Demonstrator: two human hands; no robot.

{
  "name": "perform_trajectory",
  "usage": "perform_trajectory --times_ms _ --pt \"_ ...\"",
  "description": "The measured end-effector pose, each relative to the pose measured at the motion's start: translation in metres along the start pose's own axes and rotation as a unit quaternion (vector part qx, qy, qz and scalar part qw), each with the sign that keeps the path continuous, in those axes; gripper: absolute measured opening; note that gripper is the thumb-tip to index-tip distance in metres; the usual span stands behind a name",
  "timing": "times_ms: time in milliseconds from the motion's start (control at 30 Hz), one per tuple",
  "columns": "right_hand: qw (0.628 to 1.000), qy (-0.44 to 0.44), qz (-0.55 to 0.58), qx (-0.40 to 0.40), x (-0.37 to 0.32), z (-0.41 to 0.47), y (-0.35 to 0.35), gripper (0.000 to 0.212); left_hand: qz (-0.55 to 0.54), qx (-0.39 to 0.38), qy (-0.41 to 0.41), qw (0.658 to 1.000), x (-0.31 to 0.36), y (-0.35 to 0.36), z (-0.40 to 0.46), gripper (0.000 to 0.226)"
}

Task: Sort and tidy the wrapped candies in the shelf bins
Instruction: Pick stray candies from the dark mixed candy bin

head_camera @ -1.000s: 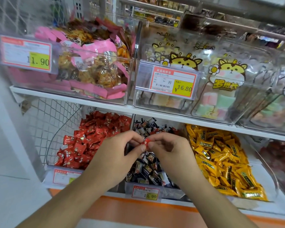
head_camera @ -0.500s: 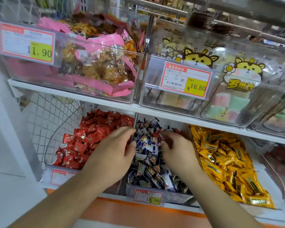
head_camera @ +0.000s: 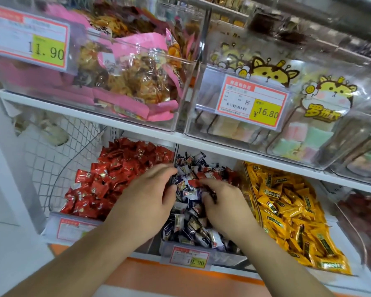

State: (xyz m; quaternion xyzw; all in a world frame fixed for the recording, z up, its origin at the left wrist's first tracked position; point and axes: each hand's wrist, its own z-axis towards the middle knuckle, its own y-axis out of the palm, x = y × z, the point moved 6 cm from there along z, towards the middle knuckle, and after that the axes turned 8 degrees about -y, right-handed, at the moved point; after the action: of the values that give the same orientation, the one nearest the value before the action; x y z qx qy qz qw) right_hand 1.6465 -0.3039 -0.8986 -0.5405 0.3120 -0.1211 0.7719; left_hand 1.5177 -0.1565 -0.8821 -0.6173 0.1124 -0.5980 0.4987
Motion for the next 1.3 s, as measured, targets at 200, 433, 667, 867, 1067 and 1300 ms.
perform_trajectory --times_ms 200,433,667,867,1067,1300 --pt "0.996 0.044 -0.047 0.069 0.021 0.032 -0.002 0.026 -0.007 -0.009 -0.006 1.0 -0.004 0.001 -0.002 0.046" --pt "0.995 0.059 -0.076 -0.005 0.031 0.062 0.024 0.034 -0.023 -0.007 -0.009 1.0 -0.004 -0.002 0.0 0.045" --pt "0.995 0.064 -0.07 -0.013 0.024 0.061 0.024 0.037 -0.025 -0.008 -0.012 1.0 -0.005 -0.002 0.001 0.046" --pt "0.996 0.067 -0.054 -0.004 0.022 0.057 0.021 0.034 -0.026 -0.008 -0.013 1.0 -0.004 -0.002 0.0 0.045" --pt "0.998 0.045 -0.042 -0.019 0.025 0.053 0.022 0.02 -0.021 -0.008 -0.014 1.0 -0.002 -0.002 -0.001 0.045" --pt "0.996 0.051 -0.046 -0.054 0.032 0.057 0.026 0.027 -0.027 -0.008 -0.011 1.0 -0.002 -0.002 0.0 0.043"
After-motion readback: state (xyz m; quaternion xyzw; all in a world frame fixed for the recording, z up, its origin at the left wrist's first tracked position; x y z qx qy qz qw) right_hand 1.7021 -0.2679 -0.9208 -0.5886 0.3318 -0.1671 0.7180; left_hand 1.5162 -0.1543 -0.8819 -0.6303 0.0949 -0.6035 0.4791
